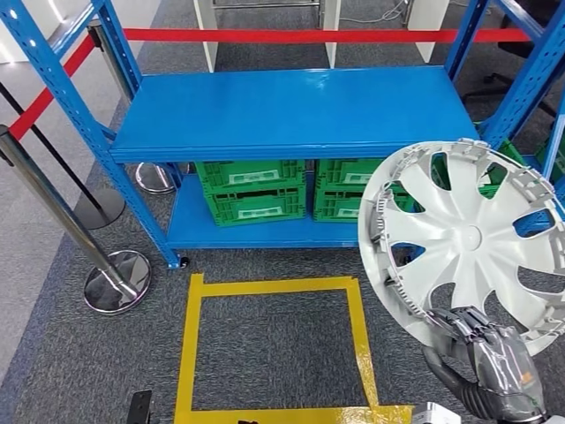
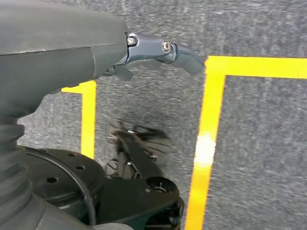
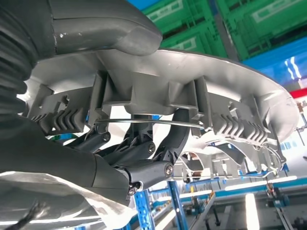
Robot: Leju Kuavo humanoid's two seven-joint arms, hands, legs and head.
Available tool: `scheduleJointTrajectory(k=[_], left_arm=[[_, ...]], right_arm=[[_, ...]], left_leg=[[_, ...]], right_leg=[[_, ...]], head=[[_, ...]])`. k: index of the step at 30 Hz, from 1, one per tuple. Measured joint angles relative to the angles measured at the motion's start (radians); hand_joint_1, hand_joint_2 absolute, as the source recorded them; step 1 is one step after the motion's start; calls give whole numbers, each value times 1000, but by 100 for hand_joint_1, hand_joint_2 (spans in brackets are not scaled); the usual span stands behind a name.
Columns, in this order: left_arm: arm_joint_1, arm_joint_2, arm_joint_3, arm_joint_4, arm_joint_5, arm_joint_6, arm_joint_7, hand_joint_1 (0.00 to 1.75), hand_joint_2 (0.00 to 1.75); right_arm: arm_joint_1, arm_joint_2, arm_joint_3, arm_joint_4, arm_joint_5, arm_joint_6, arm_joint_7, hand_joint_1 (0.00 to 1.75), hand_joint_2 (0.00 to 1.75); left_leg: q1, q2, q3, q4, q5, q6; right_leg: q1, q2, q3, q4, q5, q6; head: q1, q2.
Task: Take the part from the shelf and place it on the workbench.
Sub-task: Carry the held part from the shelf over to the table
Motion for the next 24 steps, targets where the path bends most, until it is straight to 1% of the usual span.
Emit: scheduleJointTrajectory(k=[1, 2, 3, 4, 5, 6, 7, 8, 9, 10, 11, 12, 13, 14, 15, 16, 17, 18, 19, 20, 21, 22, 23, 24], left_arm=[[-1, 0, 0, 0, -1, 0, 2, 0, 175], [-1, 0, 0, 0, -2, -1, 4, 0, 175], [-1, 0, 0, 0, -3, -1, 6, 0, 175], [-2, 0, 0, 0, -3, -1, 8, 0, 175], [-3, 0, 0, 0, -4, -1, 9, 0, 175], [-3, 0, 0, 0, -5, -1, 9, 0, 175], [-4, 0, 0, 0, -6, -1, 9, 0, 175], [-4, 0, 0, 0, -7, -1, 10, 0, 175], [-3, 0, 0, 0, -7, 0, 10, 0, 175], [-3, 0, 0, 0, -8, 0, 11, 0, 175], [-3, 0, 0, 0, -9, 0, 11, 0, 175], [-4, 0, 0, 0, -9, 0, 11, 0, 175], [-4, 0, 0, 0, -11, 0, 11, 0, 175], [-3, 0, 0, 0, -12, -1, 12, 0, 175], [-2, -1, 0, 0, -13, -1, 12, 0, 175], [-2, -1, 0, 0, -14, -2, 12, 0, 175], [-2, -1, 0, 0, -15, -2, 12, 0, 175], [-2, -1, 0, 0, -15, -2, 12, 0, 175], [-2, -1, 0, 0, -16, -2, 13, 0, 175], [-3, -1, 0, 0, -17, -2, 14, 0, 175], [-3, -1, 0, 0, -17, -2, 15, 0, 175], [-3, -1, 0, 0, -18, -2, 17, 0, 175], [-3, 0, 0, 0, -18, -2, 18, 0, 175], [-4, 0, 0, 0, -19, -2, 19, 0, 175]], right_arm=[[1, 0, 0, 0, 0, 0, 0, 175, 175], [2, 0, 0, 0, 1, 0, 0, 175, 175], [3, 0, 0, 0, 2, 0, 0, 175, 175], [4, 0, 0, 0, 2, 0, 1, 175, 175], [5, 0, 0, 0, 0, 0, 2, 175, 175], [6, 0, 0, 0, -5, 1, 2, 175, 175], [6, 0, 0, 0, -13, 2, 3, 175, 175], [5, 0, 0, 0, -21, 4, 2, 175, 175], [6, 0, 0, 0, -29, 6, 2, 175, 175], [6, -1, 0, 0, -35, 7, 1, 175, 175], [7, -1, 0, 0, -40, 8, 1, 175, 175], [7, -1, 0, 0, -44, 8, 0, 175, 175], [7, -1, 0, 0, -47, 9, 0, 175, 175], [8, -2, 0, 0, -50, 10, -1, 175, 175], [8, -2, 0, 0, -52, 10, -1, 175, 175], [8, -2, 0, 0, -54, 11, -1, 175, 175], [8, -2, 0, 0, -57, 12, -1, 175, 175], [8, -2, 0, 0, -59, 12, -1, 175, 175], [8, -2, -1, 0, -61, 13, 0, 175, 175], [7, -2, -1, 0, -63, 13, -1, 175, 175], [7, -3, -2, 0, -63, 13, -1, 175, 175], [7, -3, -2, 0, -63, 13, -1, 175, 175], [8, -3, -2, 0, -63, 13, -1, 175, 175], [10, -3, -2, 0, -64, 14, 0, 175, 175]], left_leg=[[2, 0, 18, 4, 18, -1], [4, 0, 53, -31, 48, 0], [5, 0, 101, -94, 73, 2], [4, 0, 152, -170, 81, 5], [3, -1, 194, -238, 79, 10], [0, -1, 218, -281, 69, 14], [-2, -1, 226, -303, 60, 18], [-3, -1, 223, -311, 62, 25], [-3, 1, 219, -315, 69, 32], [-3, 3, 215, -319, 77, 42], [-2, 7, 209, -322, 85, 50], [-4, 11, 202, -322, 92, 56], [-6, 15, 193, -321, 98, 61], [-9, 20, 184, -319, 102, 63], [-12, 26, 177, -315, 106, 64], [-13, 33, 171, -312, 107, 64], [-14, 40, 167, -307, 108, 64], [-14, 47, 164, -303, 107, 62], [-16, 55, 162, -298, 106, 59], [-18, 62, 159, -293, 105, 56], [-21, 70, 157, -289, 105, 51], [-23, 79, 155, -287, 106, 47], [-23, 87, 153, -285, 106, 44], [-22, 90, 152, -282, 103, 39]], right_leg=[[0, 0, -15, 4, 8, 2], [-1, 0, -30, 9, 15, 4], [-2, 0, -41, 13, 20, 8], [-1, 0, -50, 16, 25, 12], [-1, 0, -55, 18, 31, 17], [0, -1, -59, 18, 38, 23], [0, -1, -63, 17, 46, 30], [-1, -1, -65, 15, 52, 37], [-3, -1, -71, 16, 52, 43], [-4, 0, -81, 31, 39, 46], [-5, 2, -97, 64, 12, 49], [-5, 3, -122, 121, -26, 49], [-5, 4, -148, 191, -65, 50], [-4, 5, -169, 253, -93, 51], [-3, 5, -177, 289, -104, 51], [-3, 5, -166, 287, -96, 51], [-2, 1, -135, 244, -73, 50], [-2, -10, -90, 173, -45, 47], [3, -30, -47, 103, -26, 45], [6, -45, -16, 50, -14, 41], [10, -55, -2, 21, -11, 36], [14, -54, -2, 16, -12, 31], [13, -43, -5, 16, -7, 24], [11, -35, -8, 15, -3, 18]], head=[[0, 0], [0, 0], [-1, 0], [-1, 0], [0, 0], [0, 0], [1, 0], [1, 0], [1, 0], [2, 0], [3, 0], [5, 0], [6, 0], [6, 0], [6, 0], [6, 0], [6, 0], [6, 0], [7, 0], [7, 0], [6, 0], [6, 0], [6, 0], [6, 0]])
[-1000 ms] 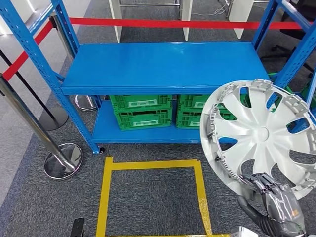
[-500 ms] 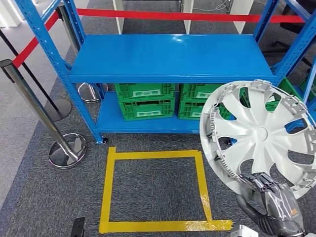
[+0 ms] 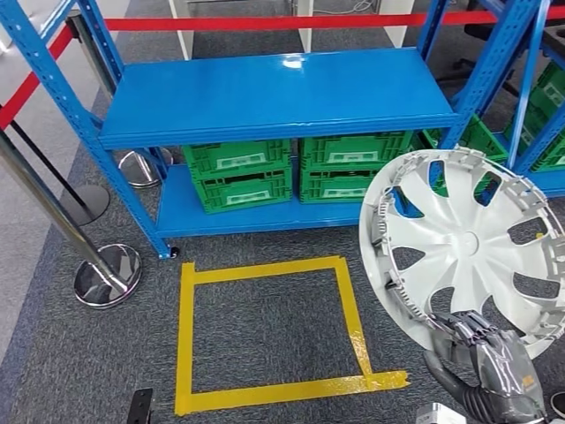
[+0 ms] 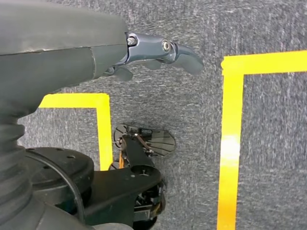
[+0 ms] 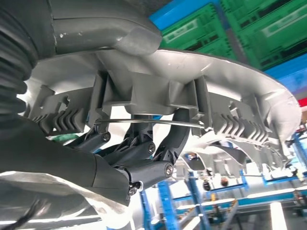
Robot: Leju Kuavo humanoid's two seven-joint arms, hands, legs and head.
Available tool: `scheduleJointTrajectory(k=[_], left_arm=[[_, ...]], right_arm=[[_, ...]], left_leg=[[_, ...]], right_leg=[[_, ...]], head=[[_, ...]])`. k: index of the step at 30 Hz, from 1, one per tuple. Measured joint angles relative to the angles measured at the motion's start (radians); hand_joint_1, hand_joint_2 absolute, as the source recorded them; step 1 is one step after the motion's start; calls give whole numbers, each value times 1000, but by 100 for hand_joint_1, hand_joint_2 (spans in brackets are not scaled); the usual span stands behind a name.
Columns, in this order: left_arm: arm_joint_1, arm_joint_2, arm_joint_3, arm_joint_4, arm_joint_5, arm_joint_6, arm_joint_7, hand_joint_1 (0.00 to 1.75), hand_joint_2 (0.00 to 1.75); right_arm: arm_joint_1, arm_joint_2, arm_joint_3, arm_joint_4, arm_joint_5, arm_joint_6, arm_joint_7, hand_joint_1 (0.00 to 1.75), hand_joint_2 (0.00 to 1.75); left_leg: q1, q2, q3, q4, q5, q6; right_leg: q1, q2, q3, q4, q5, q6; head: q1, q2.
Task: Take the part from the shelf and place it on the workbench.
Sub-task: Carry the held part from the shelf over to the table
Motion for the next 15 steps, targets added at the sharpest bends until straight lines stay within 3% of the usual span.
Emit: scheduleJointTrajectory(k=[2, 4, 5, 6, 7, 9, 11, 13, 15], left_arm=[[-1, 1, 0, 0, -1, 0, 3, 0, 175], [0, 1, 0, 0, -2, 0, 7, 0, 175], [1, 1, 0, 0, -3, 0, 8, 0, 175], [3, 1, 0, 0, -3, 0, 9, 0, 175], [4, 1, 0, 0, -4, 0, 10, 0, 175], [4, 1, 0, 0, -6, 0, 10, 0, 175], [4, 3, 0, 0, -7, 0, 10, 0, 175], [4, 5, 0, 0, -8, 0, 10, 0, 175], [2, 4, 0, 0, -8, 0, 10, 0, 175]], right_arm=[[0, 0, 0, 0, -2, 1, 1, 175, 175], [1, 0, -1, 0, -3, 3, 1, 175, 175], [1, 0, -1, 0, -4, 4, 1, 175, 175], [1, 0, -1, 0, -4, 5, 1, 175, 175], [1, 0, -1, 0, -5, 5, 1, 175, 175], [2, 0, -1, 0, -6, 6, 1, 175, 175], [1, 0, -1, 0, -8, 6, 2, 175, 175], [1, 0, -2, 0, -11, 7, 4, 175, 175], [6, 0, -3, 0, -14, 7, 5, 175, 175]], left_leg=[[4, -25, -15, 41, -35, -12], [11, -60, -62, 159, -106, -24], [14, -66, -89, 226, -135, -26], [16, -69, -107, 271, -147, -28], [17, -70, -109, 280, -139, -27], [18, -85, -62, 185, -72, -20], [19, -136, -3, 56, -16, -8], [18, -165, 17, 3, -9, -2], [18, -144, 16, -10, -5, 3]], right_leg=[[-5, 17, -5, -3, 8, -12], [-7, 35, -13, -3, 15, -18], [-7, 46, -18, -2, 18, -19], [-7, 58, -22, -1, 21, -19], [-7, 70, -25, 0, 24, -19], [-7, 95, -28, 1, 28, -16], [-8, 118, -34, 3, 34, -9], [-12, 139, -47, 4, 42, 4], [-16, 156, -61, 1, 51, 19]], head=[[-3, 0], [-6, 0], [-7, 0], [-7, 0], [-7, 0], [-7, 0], [-5, 0], [-7, 0], [-10, 0]])
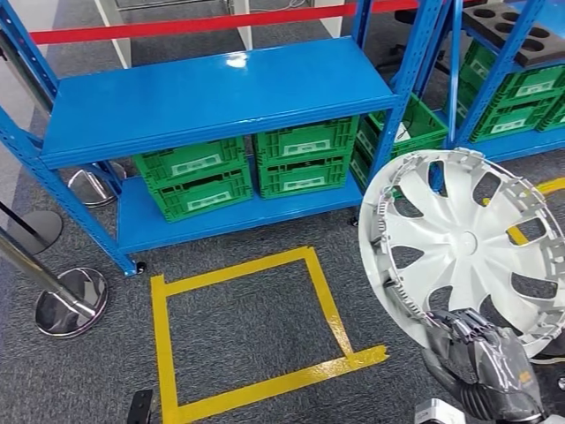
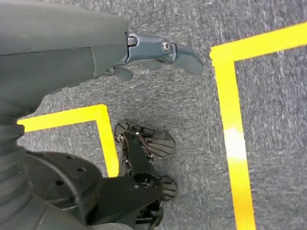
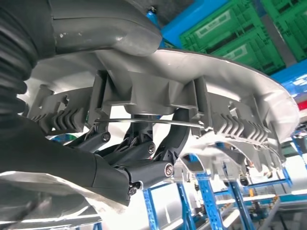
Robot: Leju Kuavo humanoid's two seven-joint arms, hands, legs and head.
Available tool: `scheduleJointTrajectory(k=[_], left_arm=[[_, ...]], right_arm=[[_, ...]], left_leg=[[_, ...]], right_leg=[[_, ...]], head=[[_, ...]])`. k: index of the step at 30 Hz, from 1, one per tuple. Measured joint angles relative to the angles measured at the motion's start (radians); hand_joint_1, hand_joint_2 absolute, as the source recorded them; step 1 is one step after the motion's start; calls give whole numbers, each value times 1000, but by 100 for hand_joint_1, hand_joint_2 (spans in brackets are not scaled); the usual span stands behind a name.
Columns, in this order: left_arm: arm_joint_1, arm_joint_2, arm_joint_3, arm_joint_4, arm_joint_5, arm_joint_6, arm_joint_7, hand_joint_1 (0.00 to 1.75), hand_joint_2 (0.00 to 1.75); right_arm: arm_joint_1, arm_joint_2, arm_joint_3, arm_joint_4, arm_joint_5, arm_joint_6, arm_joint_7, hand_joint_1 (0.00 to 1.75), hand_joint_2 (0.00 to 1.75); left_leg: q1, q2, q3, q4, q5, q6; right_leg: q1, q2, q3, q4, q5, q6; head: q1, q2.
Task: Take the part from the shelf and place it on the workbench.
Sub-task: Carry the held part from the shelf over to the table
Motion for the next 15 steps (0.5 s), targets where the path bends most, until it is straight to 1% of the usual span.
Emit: scheduleJointTrajectory(k=[1, 2, 3, 4, 5, 6, 7, 8, 9, 10, 11, 12, 13, 15], left_arm=[[-1, 0, 0, 0, 0, 0, 0, 0, 175], [-1, 0, 0, 0, 0, 0, 0, 0, 175], [-1, 0, 0, 0, 0, 0, 0, 0, 175], [0, 0, 0, 0, -1, 0, 0, 0, 175], [2, 0, 0, 0, -1, -1, 0, 0, 175], [4, 0, 0, 0, -1, -1, 0, 0, 175], [5, 0, 0, 0, -2, -1, 1, 0, 175], [5, 0, 0, 0, -2, -1, 1, 0, 175], [4, -1, 0, 0, -2, -2, 1, 0, 175], [3, -1, 0, 0, -3, -2, 1, 0, 175], [2, -1, 0, 0, -3, -2, 1, 0, 175], [1, -2, 0, 0, -4, -3, 1, 0, 175], [0, -2, 0, 0, -5, -3, 1, 0, 175], [-1, -2, 0, 0, -7, -3, 1, 0, 175]], right_arm=[[3, 0, 0, 0, -2, 0, 0, 175, 175], [6, -1, -1, 0, -3, 1, 0, 175, 175], [6, -2, -1, 0, -4, 1, 1, 175, 175], [6, -3, -2, 0, -4, 2, 1, 175, 175], [6, -3, -2, 0, -4, 2, 1, 175, 175], [6, -3, -2, 0, -5, 3, 1, 175, 175], [7, -3, -2, 0, -5, 4, 2, 175, 175], [7, -3, -2, 1, -6, 4, 2, 175, 175], [8, -3, -2, 1, -7, 5, 3, 175, 175], [8, -3, -2, 1, -9, 6, 3, 175, 175], [7, -3, -2, 1, -10, 7, 3, 175, 175], [6, -3, -3, 1, -11, 7, 3, 175, 175], [5, -3, -3, 0, -11, 7, 3, 175, 175], [7, -3, -3, 0, -12, 8, 2, 175, 175]], left_leg=[[2, 12, -1, -6, 5, 4], [4, 25, -2, -12, 11, 8], [5, 39, -3, -16, 15, 11], [3, 52, -6, -17, 17, 14], [1, 67, -9, -16, 17, 15], [-1, 81, -11, -16, 18, 16], [-2, 96, -12, -16, 18, 16], [-3, 109, -12, -15, 18, 16], [-4, 122, -11, -15, 18, 15], [-5, 134, -10, -14, 17, 13], [-8, 144, -11, -11, 15, 10], [-12, 154, -11, -9, 13, 6], [-15, 164, -11, -6, 12, 2], [-16, 180, -12, -4, 11, -6]], right_leg=[[1, -11, -8, 6, -4, 5], [3, -33, -22, 26, -20, 9], [4, -62, -43, 68, -48, 12], [5, -88, -69, 130, -84, 15], [5, -100, -97, 197, -116, 19], [4, -105, -116, 250, -136, 22], [4, -108, -119, 271, -138, 24], [4, -112, -101, 251, -121, 24], [4, -122, -64, 194, -92, 24], [6, -145, -19, 118, -67, 22], [8, -165, 19, 54, -48, 16], [12, -180, 44, 9, -38, 9], [15, -186, 53, -9, -37, 2], [17, -165, 49, -9, -32, -12]], head=[[2, 0], [4, 0], [7, 0], [9, 0], [10, 0], [10, 0], [10, 0], [10, 0], [10, 0], [10, 0], [10, 0], [9, 0], [8, 0], [8, 0]])
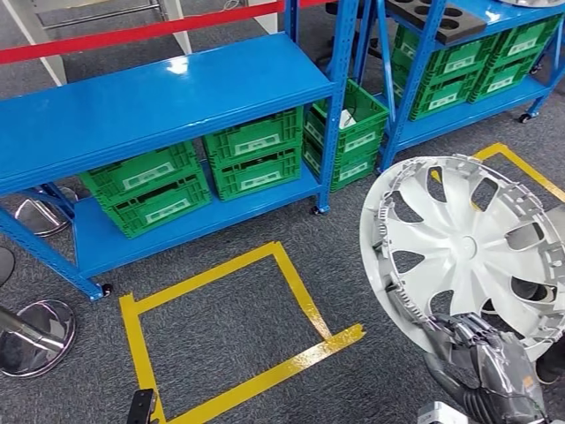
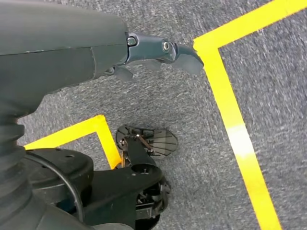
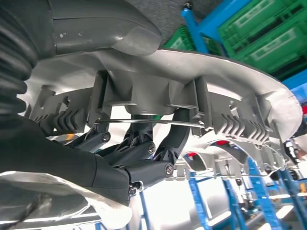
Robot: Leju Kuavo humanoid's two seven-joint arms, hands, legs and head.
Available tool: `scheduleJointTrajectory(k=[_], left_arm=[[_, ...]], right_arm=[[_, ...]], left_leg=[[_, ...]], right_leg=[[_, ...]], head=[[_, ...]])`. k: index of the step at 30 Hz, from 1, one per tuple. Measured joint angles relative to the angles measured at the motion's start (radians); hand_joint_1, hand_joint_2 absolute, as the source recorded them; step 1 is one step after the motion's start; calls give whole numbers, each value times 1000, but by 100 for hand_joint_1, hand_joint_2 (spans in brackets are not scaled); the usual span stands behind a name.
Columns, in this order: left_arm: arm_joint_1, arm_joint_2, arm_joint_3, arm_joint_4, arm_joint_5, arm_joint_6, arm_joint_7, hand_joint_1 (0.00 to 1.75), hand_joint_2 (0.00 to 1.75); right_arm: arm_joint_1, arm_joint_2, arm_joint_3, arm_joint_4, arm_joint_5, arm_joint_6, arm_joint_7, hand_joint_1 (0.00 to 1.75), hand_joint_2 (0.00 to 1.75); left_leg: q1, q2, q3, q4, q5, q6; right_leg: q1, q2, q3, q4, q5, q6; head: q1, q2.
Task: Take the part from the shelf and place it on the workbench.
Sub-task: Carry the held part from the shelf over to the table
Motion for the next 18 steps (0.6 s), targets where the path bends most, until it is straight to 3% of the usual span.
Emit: scheduleJointTrajectory(k=[1, 3, 5, 7, 8, 9, 11, 13, 14, 15, 16, 18], left_arm=[[-1, 0, 0, 0, 0, 0, 0, 0, 175], [-1, 0, 0, 0, -1, 0, 0, 0, 175], [1, 0, 0, 0, -1, -1, 0, 0, 175], [5, 0, 0, 0, -1, -4, 0, 0, 175], [6, 0, 0, 0, -1, -4, 0, 0, 175], [6, 0, 0, 0, -2, -5, 0, 0, 175], [5, 2, 0, 0, -3, -7, 0, 0, 175], [4, 4, 0, 0, -3, -7, 1, 0, 175], [4, 4, 0, 0, -3, -7, 1, 0, 175], [4, 4, 0, 0, -3, -7, 2, 0, 175], [3, 5, 0, 0, -3, -7, 2, 0, 175], [1, 5, 0, 0, -3, -7, 3, 0, 175]], right_arm=[[1, 0, 0, 0, -1, 0, 0, 175, 175], [0, 0, 0, 0, -2, 0, 0, 175, 175], [-3, 0, 0, 0, -4, 2, 0, 175, 175], [-2, 0, 0, 0, -6, 2, 0, 175, 175], [-2, 0, 0, 0, -7, 2, 0, 175, 175], [-1, 0, 0, 0, -8, 3, 0, 175, 175], [-1, 0, 0, 0, -10, 3, 0, 175, 175], [-2, 0, 0, 0, -12, 4, 0, 175, 175], [-2, 0, 0, 0, -12, 4, 1, 175, 175], [-1, 0, 0, 0, -13, 4, 1, 175, 175], [2, 0, 0, 0, -14, 4, 1, 175, 175], [3, -1, 0, 0, -16, 5, 1, 175, 175]], left_leg=[[2, -9, -2, 6, -7, -6], [8, -56, -23, 59, -49, -19], [14, -99, -75, 185, -117, -25], [15, -106, -115, 279, -147, -25], [16, -108, -111, 274, -131, -23], [16, -113, -91, 233, -98, -20], [18, -162, -33, 105, -29, -10], [21, -209, -1, 25, -8, -4], [20, -213, 2, 17, -12, -2], [20, -201, 3, 10, -11, 0], [21, -188, 3, 6, -7, 3], [24, -159, 4, -6, 2, 12]], right_leg=[[-1, 10, -3, -1, 3, -6], [-5, 29, -7, -3, 10, -18], [-6, 51, -14, -3, 14, -25], [-6, 78, -19, -1, 17, -27], [-6, 93, -20, 0, 18, -27], [-6, 107, -20, 2, 18, -26], [-6, 134, -23, 6, 20, -23], [-9, 159, -34, 11, 25, -14], [-11, 172, -41, 11, 30, -6], [-14, 185, -47, 9, 35, 2], [-15, 182, -54, 9, 36, 8], [-12, 132, -80, 46, 10, 18]], head=[[0, 0], [-2, 0], [-3, 0], [-3, 0], [-3, 0], [-3, 0], [-3, 0], [-3, 0], [-4, 0], [-5, 0], [-5, 0], [1, 0]])
